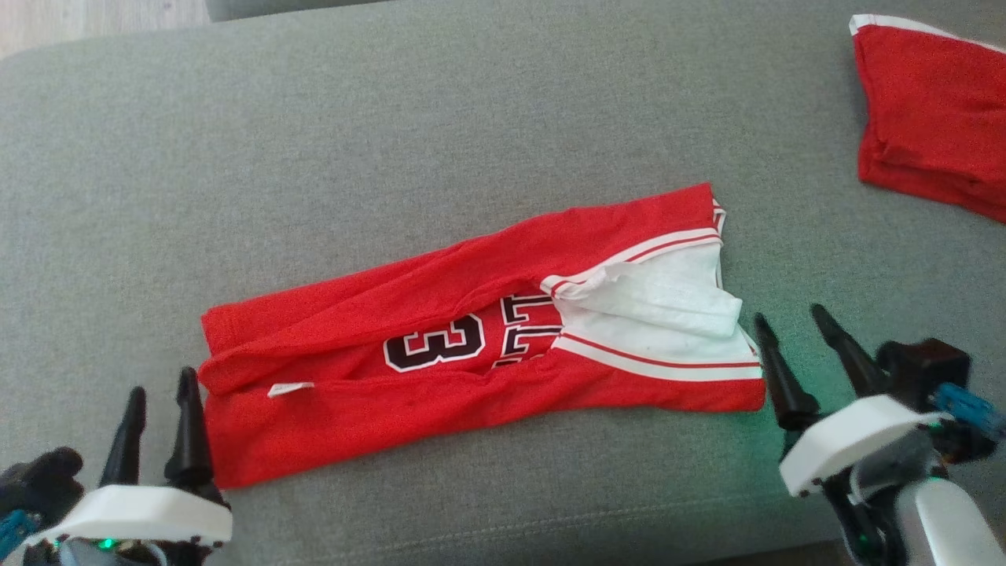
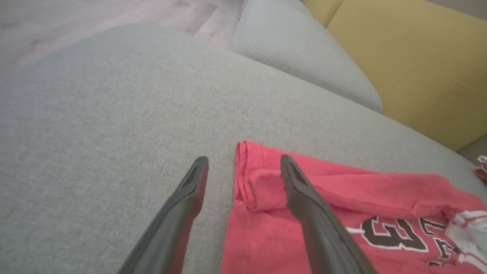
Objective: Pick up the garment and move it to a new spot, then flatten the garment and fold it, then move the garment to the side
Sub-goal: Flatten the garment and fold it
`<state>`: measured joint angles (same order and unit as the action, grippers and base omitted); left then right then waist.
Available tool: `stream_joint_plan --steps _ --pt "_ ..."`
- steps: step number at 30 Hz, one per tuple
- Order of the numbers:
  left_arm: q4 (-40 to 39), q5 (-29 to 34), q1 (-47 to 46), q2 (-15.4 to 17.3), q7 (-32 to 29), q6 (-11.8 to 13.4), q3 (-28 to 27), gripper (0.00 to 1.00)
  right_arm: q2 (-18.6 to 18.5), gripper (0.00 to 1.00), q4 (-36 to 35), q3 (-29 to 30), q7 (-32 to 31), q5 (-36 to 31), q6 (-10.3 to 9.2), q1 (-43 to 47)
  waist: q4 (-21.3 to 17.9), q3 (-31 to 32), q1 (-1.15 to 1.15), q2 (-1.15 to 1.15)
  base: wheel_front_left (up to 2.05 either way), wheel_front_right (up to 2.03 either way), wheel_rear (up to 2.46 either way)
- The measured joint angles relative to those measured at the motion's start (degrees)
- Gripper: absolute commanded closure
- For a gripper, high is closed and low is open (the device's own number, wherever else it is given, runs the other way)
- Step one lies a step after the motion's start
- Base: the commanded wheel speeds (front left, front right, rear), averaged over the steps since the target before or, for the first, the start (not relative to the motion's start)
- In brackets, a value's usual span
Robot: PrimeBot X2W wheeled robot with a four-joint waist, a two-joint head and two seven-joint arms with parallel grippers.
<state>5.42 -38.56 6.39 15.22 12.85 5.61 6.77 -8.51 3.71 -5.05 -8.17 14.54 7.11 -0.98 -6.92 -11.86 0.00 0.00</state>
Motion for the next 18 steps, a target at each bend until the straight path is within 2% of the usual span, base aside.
stream_joint_plan --steps 5,10,18 --pt "-2.85 1.88 0.12 -0.71 0.88 1.38 -0.82 0.0 0.32 0.0 -2.42 2.72 -0.7 -0.71 0.0 1.03 -0.05 1.07 0.0 0.0 0.0 0.0 0.0" --pt "-3.65 4.36 0.12 -1.35 1.29 2.02 -0.15 0.0 0.88 0.0 -2.59 1.59 -2.61 -1.0 0.0 -1.09 0.31 2.26 0.0 0.0 0.0 0.0 0.0" --pt "-4.15 6.33 0.39 -2.86 1.37 2.46 0.29 0.0 0.73 0.0 7.83 -0.68 -9.54 -3.3 0.0 -8.56 1.9 4.53 0.0 0.0 0.0 0.0 0.0"
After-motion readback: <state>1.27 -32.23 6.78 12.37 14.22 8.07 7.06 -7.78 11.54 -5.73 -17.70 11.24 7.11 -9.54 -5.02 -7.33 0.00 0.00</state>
